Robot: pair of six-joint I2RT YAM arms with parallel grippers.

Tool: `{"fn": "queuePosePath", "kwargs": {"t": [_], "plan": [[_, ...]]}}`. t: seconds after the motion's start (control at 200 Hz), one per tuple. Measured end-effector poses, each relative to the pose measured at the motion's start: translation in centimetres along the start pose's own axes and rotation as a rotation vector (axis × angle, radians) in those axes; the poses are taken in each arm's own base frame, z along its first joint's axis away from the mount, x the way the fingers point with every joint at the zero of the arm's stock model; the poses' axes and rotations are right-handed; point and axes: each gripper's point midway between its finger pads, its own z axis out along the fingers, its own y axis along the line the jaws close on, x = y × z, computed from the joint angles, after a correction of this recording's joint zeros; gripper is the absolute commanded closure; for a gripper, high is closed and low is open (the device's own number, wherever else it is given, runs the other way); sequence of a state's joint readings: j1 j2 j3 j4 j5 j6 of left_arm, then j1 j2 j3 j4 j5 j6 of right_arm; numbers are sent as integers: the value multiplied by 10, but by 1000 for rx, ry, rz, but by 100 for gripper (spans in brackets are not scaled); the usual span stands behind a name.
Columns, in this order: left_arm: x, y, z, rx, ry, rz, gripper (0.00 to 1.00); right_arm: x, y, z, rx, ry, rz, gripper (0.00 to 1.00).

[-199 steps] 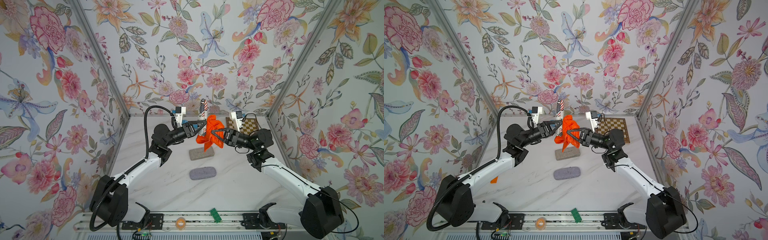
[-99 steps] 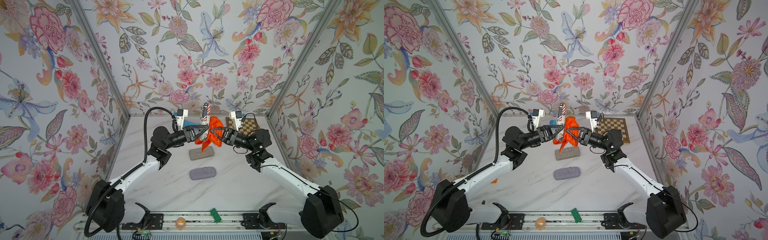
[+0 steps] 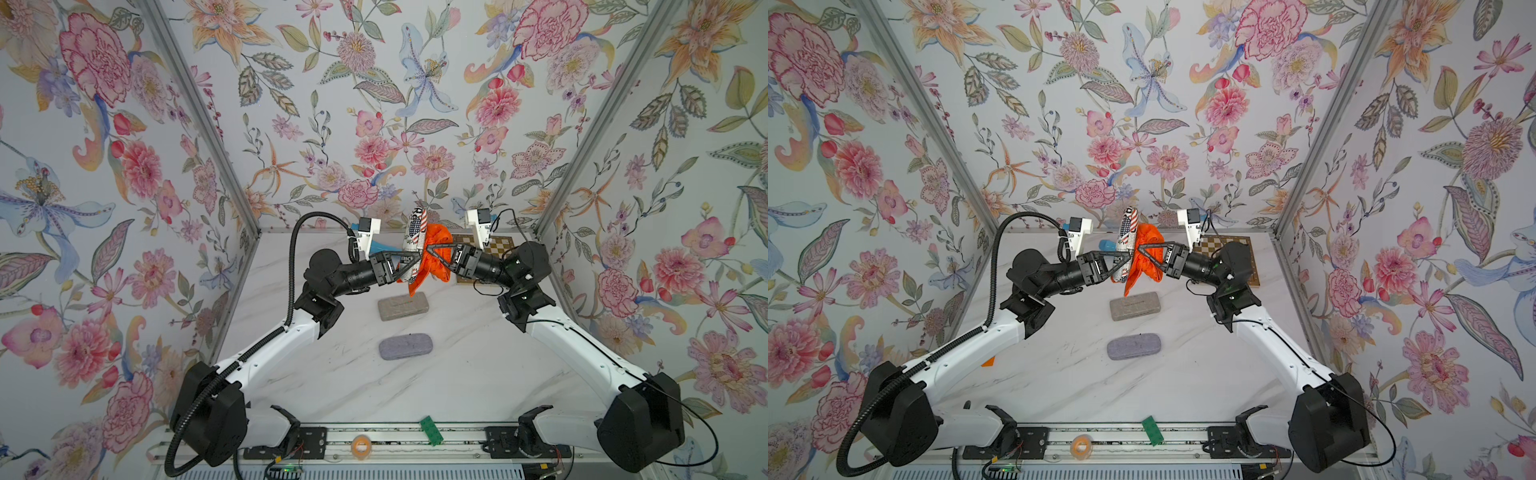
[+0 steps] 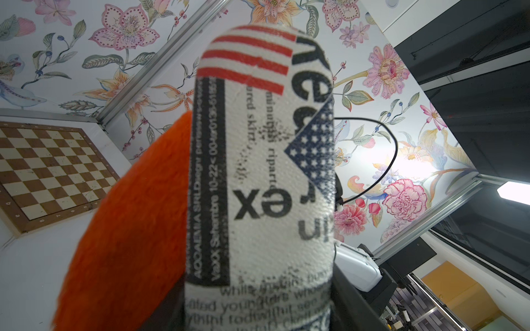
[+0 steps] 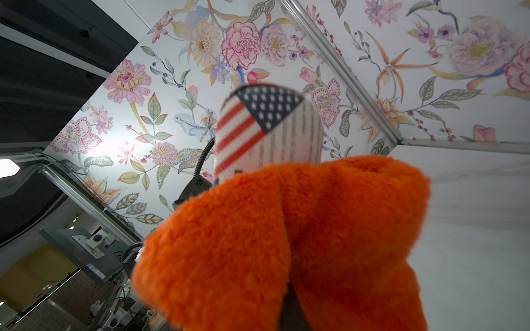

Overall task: Wipe the eyeglass case
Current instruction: Wipe the dirt from the eyeglass case.

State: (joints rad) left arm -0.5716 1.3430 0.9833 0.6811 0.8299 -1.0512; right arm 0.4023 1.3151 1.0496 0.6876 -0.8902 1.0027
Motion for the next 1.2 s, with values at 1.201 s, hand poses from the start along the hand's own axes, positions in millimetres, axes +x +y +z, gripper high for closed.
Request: {"fn": "queuePosePath", "kwargs": {"t": [1.201], "plan": [[156,104,63,-488,511,285,64,-4,-77,-196,855,-166,75,100]]}}
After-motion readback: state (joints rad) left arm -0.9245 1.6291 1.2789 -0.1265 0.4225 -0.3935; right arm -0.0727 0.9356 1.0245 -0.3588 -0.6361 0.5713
